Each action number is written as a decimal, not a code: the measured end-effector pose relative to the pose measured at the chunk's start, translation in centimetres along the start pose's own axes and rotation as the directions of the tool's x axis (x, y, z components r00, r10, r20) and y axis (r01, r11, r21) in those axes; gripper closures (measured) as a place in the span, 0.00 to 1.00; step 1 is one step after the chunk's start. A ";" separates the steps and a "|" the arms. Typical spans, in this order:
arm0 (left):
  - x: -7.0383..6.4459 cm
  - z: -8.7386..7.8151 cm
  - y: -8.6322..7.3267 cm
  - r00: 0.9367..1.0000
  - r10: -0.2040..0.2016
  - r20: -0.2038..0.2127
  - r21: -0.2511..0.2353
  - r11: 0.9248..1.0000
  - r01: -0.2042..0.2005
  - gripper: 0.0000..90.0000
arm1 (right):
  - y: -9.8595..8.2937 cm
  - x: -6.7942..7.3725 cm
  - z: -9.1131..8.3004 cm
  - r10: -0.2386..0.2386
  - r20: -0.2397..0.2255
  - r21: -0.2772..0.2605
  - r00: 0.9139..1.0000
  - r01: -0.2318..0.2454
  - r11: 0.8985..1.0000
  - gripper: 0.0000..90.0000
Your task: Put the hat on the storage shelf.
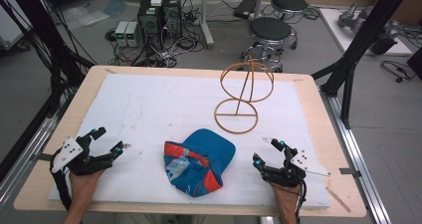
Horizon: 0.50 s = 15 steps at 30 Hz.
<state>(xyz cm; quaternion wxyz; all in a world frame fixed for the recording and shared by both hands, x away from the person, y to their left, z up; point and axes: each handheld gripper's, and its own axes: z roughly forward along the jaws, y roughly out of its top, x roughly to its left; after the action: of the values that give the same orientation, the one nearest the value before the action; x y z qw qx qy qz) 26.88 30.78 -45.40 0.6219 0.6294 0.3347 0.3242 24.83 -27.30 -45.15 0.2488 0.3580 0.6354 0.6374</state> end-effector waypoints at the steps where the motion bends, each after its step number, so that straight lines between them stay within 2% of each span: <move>1: 0.0 0.0 0.0 1.000 0.000 0.000 0.000 1.000 0.000 0.18 | 0.1 0.1 0.1 -0.004 -0.002 0.000 1.000 0.004 1.000 0.12; 7: 0.0 0.0 0.0 1.000 0.001 0.001 0.001 1.000 -0.001 0.18 | 1.0 1.0 0.8 -0.040 -0.014 0.020 0.999 0.040 0.999 0.12; 9: 0.0 0.0 0.0 1.000 0.000 0.002 0.001 1.000 0.000 0.18 | 1.8 1.8 1.4 -0.072 -0.033 0.037 0.997 0.074 0.997 0.12; 12: 0.0 0.0 0.0 1.000 0.000 0.000 0.001 1.000 0.000 0.18 | 2.5 2.4 1.8 -0.084 -0.054 0.051 0.995 0.087 0.995 0.12; 15: 0.0 0.0 0.0 1.000 0.000 0.001 0.001 1.000 0.000 0.18 | 3.8 3.4 2.7 -0.114 -0.091 0.064 0.989 0.120 0.991 0.12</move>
<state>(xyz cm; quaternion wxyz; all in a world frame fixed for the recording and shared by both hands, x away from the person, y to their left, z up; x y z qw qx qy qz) 26.87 30.79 -45.40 0.6218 0.6297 0.3345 0.3239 25.32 -23.24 -41.06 0.2452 0.3004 0.6871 0.6144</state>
